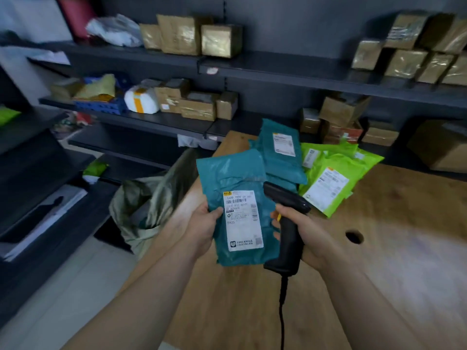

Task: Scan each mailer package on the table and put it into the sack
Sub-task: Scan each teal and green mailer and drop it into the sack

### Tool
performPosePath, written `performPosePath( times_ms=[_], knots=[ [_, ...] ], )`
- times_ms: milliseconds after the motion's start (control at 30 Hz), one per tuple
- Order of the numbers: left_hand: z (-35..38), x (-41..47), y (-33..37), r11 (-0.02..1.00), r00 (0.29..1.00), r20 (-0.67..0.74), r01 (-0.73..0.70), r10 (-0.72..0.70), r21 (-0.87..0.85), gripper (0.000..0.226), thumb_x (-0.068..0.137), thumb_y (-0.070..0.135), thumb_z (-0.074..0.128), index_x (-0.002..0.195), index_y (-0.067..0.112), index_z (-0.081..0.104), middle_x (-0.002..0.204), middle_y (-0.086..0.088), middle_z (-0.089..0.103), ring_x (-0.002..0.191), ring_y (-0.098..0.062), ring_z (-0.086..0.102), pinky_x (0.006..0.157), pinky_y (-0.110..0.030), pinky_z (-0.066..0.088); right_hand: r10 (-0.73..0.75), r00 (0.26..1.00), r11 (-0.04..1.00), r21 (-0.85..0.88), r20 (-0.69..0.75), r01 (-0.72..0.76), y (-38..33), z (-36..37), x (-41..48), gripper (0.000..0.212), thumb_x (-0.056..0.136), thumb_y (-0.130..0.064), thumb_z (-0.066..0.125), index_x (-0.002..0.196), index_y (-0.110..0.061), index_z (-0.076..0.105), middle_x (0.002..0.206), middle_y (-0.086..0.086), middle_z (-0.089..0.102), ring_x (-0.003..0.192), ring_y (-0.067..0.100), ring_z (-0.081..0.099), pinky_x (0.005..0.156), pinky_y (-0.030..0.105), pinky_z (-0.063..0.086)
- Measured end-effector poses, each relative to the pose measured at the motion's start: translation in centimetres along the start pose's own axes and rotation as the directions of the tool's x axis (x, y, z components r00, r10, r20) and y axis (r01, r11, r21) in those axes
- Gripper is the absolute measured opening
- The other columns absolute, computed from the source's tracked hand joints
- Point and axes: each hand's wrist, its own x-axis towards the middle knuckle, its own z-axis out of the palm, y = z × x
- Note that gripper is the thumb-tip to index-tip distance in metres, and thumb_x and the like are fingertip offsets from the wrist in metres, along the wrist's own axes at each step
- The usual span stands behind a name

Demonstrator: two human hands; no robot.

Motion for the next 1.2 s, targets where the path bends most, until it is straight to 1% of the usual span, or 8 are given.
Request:
performPosePath(
  times_ms=[67, 300, 500, 667, 833, 967, 1067, 1200],
  knots=[
    [-3.5, 0.3, 2.0, 1.000, 1.000, -0.017, -0.025, 0.025, -0.002, 0.024, 0.098, 0.003, 0.046, 0.111, 0.014, 0.063, 0.103, -0.005, 0.073, 0.094, -0.022, 0.069, 0.077, -0.035, 0.055, 0.003, 0.999, 1.000, -0.018, 0.044, -0.002, 0.8, 3.4, 1.5, 0.013, 0.089, -0.019, 0.067, 0.091, -0.006, 0.068, 0.082, 0.006, 0.070, 0.067, 0.016, 0.070, 0.059, 0.027, 0.056],
    [-18.1, 2.5, 8.1, 0.996, 0.990, -0.119, -0.078, 0.072, -0.045, 0.022, 0.099, 0.002, 0.044, 0.113, 0.009, 0.061, 0.107, -0.013, 0.070, 0.085, -0.024, 0.068, 0.070, -0.034, 0.055, 0.094, 0.974, 0.986, -0.157, 0.207, -0.062, 4.3, 18.8, 7.0, 0.015, 0.089, -0.022, 0.070, 0.092, -0.007, 0.069, 0.109, 0.019, 0.072, 0.102, 0.037, 0.069, 0.097, 0.051, 0.052],
    [-32.6, 6.9, 12.4, 0.993, 0.986, -0.150, -0.051, 0.067, 0.107, 0.024, 0.099, 0.007, 0.047, 0.121, 0.005, 0.057, 0.111, -0.013, 0.069, 0.086, -0.021, 0.067, 0.071, -0.032, 0.055, 0.137, 0.965, 0.985, -0.133, 0.222, -0.109, 8.7, 33.6, 11.4, 0.022, 0.090, -0.015, 0.067, 0.108, -0.003, 0.069, 0.101, 0.016, 0.075, 0.084, 0.028, 0.074, 0.068, 0.034, 0.060],
    [-41.6, 12.2, 15.1, 0.939, 0.988, -0.152, 0.064, -0.013, 0.337, 0.022, 0.096, 0.019, 0.056, 0.117, 0.015, 0.062, 0.108, -0.006, 0.071, 0.093, -0.022, 0.068, 0.069, -0.030, 0.054, 0.144, 0.983, 0.984, -0.118, 0.109, -0.131, 11.8, 41.6, 15.8, 0.029, 0.087, -0.018, 0.072, 0.113, -0.004, 0.069, 0.099, 0.015, 0.076, 0.090, 0.031, 0.072, 0.080, 0.043, 0.059],
    [-44.8, 18.8, 15.5, 0.917, 0.992, -0.076, 0.120, -0.098, 0.380, 0.015, 0.095, 0.018, 0.059, 0.108, 0.013, 0.064, 0.095, 0.000, 0.071, 0.079, -0.010, 0.067, 0.061, -0.020, 0.054, 0.158, 0.987, 0.984, -0.085, 0.000, -0.158, 13.7, 43.9, 20.9, 0.024, 0.087, -0.017, 0.073, 0.107, -0.005, 0.070, 0.096, 0.013, 0.076, 0.090, 0.030, 0.073, 0.084, 0.043, 0.058],
    [-45.0, 25.5, 13.8, 0.873, 0.985, -0.052, 0.170, -0.164, 0.456, 0.015, 0.095, 0.020, 0.059, 0.104, 0.011, 0.066, 0.092, 0.000, 0.071, 0.084, -0.016, 0.065, 0.084, -0.035, 0.054, 0.152, 0.983, 0.984, -0.083, -0.100, -0.160, 15.0, 43.1, 26.2, 0.023, 0.085, -0.020, 0.075, 0.105, -0.008, 0.070, 0.094, 0.011, 0.077, 0.090, 0.029, 0.073, 0.087, 0.044, 0.057],
    [-44.7, 30.5, 12.1, 0.818, 0.976, -0.029, 0.197, -0.216, 0.540, 0.019, 0.096, 0.022, 0.058, 0.105, 0.008, 0.067, 0.094, 0.001, 0.069, 0.083, -0.012, 0.062, 0.073, -0.026, 0.049, 0.177, 0.968, 0.979, -0.065, -0.176, -0.191, 16.5, 42.2, 30.3, 0.027, 0.084, -0.020, 0.076, 0.106, -0.006, 0.071, 0.094, 0.012, 0.077, 0.090, 0.031, 0.073, 0.090, 0.048, 0.056],
    [-44.4, 36.0, 9.7, 0.761, 0.955, -0.015, 0.246, -0.297, 0.601, 0.021, 0.096, 0.023, 0.058, 0.110, 0.010, 0.064, 0.106, -0.001, 0.066, 0.096, -0.014, 0.060, 0.082, -0.024, 0.043, 0.235, 0.938, 0.970, 0.000, -0.254, -0.243, 18.4, 41.1, 34.9, 0.032, 0.082, -0.021, 0.078, 0.109, -0.006, 0.070, 0.096, 0.013, 0.076, 0.092, 0.033, 0.072, 0.091, 0.051, 0.055]
  ],
)
